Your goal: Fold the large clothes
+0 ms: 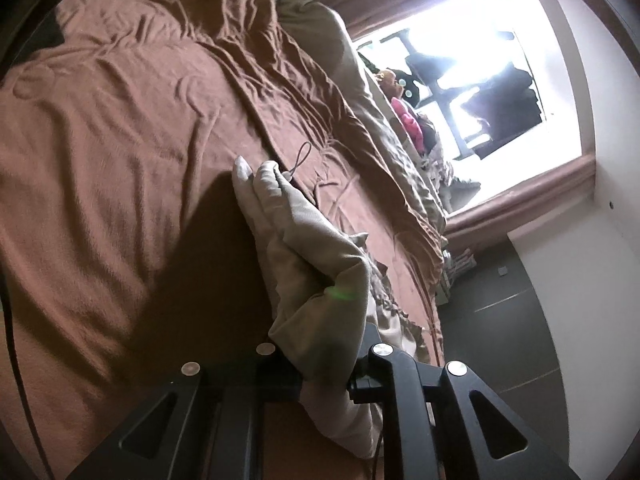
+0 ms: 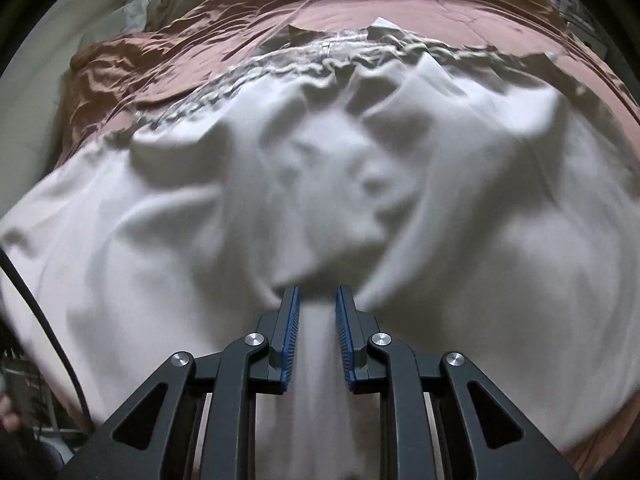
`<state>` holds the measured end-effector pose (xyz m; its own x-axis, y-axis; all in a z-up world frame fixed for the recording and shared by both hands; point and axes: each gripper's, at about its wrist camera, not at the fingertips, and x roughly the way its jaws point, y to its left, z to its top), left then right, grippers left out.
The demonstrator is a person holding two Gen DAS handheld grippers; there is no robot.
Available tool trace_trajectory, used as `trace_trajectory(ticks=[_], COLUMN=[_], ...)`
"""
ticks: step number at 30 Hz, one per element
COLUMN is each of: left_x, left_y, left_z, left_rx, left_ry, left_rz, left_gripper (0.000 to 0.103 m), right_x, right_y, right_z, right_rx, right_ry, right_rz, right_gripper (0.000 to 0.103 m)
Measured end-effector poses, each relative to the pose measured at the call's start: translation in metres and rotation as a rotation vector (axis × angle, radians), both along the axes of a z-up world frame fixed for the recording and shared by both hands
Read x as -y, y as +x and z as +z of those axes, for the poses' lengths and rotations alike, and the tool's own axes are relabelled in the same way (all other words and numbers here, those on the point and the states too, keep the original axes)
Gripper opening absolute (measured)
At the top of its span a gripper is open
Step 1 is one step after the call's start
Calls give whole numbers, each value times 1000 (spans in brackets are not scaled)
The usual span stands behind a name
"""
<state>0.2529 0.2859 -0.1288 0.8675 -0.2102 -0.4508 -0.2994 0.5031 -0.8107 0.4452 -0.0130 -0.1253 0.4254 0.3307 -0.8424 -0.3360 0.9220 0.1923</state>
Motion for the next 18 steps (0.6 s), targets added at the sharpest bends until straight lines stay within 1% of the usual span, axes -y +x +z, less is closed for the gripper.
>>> trace_trajectory(ticks=[3,5,7,8,10,13,15,18], left_x=[1,2,4,7,12,24,31,46], left_y=[2,6,11,14,19,30,37,49], left_z=[4,11,17,24,37,55,65,84], left_rx=[8,18,27,36,61,94,114,147], left_ry=[1,5,11,19,39,65,73,91], left_rz=[-7,-15,-23,-33,-54,-87,-107,-142], left_gripper=[16,15,15,15,15,15,15,15], right_x=[-6,-6,-2,3,12,27,36,45], right_y=[25,40,46,45,36,13,-6,-24], right_z=[-2,-2,1,6,19,27,23,5], right_rx=[-5,-20,-28,-10,36,36,25,-20], right_ry=[9,37,61,68,95,142,159,189], right_rz=[-1,3,-3,-11,-1,18,20,27], right_gripper=[16,16,16,16,16,16,16,16])
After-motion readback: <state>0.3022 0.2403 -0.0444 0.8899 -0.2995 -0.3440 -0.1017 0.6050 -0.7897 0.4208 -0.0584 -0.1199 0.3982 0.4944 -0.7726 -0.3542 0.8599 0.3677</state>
